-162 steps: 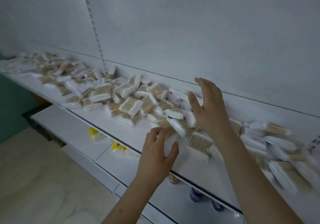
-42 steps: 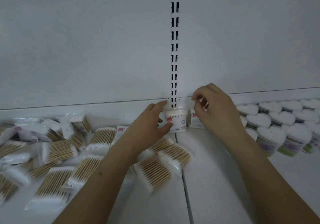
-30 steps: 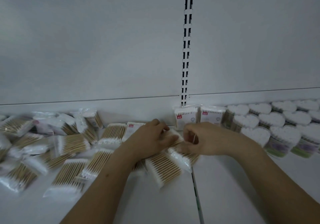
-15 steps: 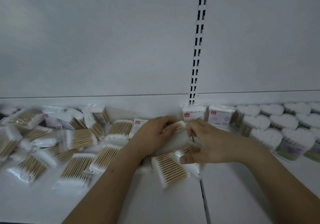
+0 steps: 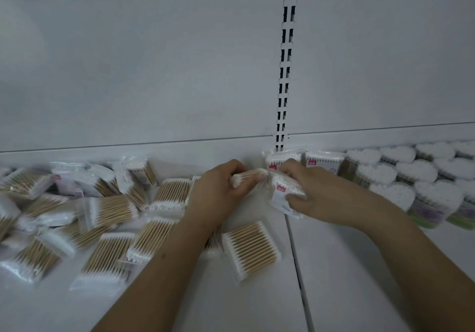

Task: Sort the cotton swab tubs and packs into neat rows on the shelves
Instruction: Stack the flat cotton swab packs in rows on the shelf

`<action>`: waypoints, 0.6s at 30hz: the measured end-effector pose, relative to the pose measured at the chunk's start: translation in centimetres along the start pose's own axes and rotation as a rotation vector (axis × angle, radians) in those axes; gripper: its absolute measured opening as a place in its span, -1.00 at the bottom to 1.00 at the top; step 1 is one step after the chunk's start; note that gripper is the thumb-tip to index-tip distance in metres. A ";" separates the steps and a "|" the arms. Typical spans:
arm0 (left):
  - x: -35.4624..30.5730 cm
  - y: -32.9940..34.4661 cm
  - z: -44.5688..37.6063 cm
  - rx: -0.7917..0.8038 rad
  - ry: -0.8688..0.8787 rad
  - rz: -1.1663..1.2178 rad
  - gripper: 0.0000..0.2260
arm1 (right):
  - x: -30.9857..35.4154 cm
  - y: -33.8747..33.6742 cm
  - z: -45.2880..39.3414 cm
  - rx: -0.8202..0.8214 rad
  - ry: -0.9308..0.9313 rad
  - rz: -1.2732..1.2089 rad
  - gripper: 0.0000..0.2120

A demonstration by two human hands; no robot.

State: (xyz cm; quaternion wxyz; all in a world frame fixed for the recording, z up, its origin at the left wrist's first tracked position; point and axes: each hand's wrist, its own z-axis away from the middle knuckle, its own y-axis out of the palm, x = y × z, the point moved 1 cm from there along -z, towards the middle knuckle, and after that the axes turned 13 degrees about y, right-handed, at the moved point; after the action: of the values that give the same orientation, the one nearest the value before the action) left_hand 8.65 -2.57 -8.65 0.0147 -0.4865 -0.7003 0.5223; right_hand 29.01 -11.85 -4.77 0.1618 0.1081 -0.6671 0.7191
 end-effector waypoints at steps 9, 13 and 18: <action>0.9 0.0 0.1 0.210 0.067 0.097 -0.72 | -1.6 -1.1 -0.7 -0.266 -0.175 -0.120 -0.66; 0.7 -1.1 -0.4 0.039 0.179 0.162 -0.80 | -2.7 -2.9 -0.5 -0.353 -0.096 -0.139 -0.74; -1.2 -1.6 -1.1 -0.018 0.178 0.269 -0.72 | -4.1 -3.7 -0.5 -0.366 -0.059 -0.111 -0.75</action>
State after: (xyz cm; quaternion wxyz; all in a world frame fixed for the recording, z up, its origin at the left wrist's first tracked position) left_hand 8.76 -2.56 -6.34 0.0022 -0.6205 -0.6292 0.4681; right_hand 34.24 -11.54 -2.92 0.1984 0.1347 -0.7843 0.5722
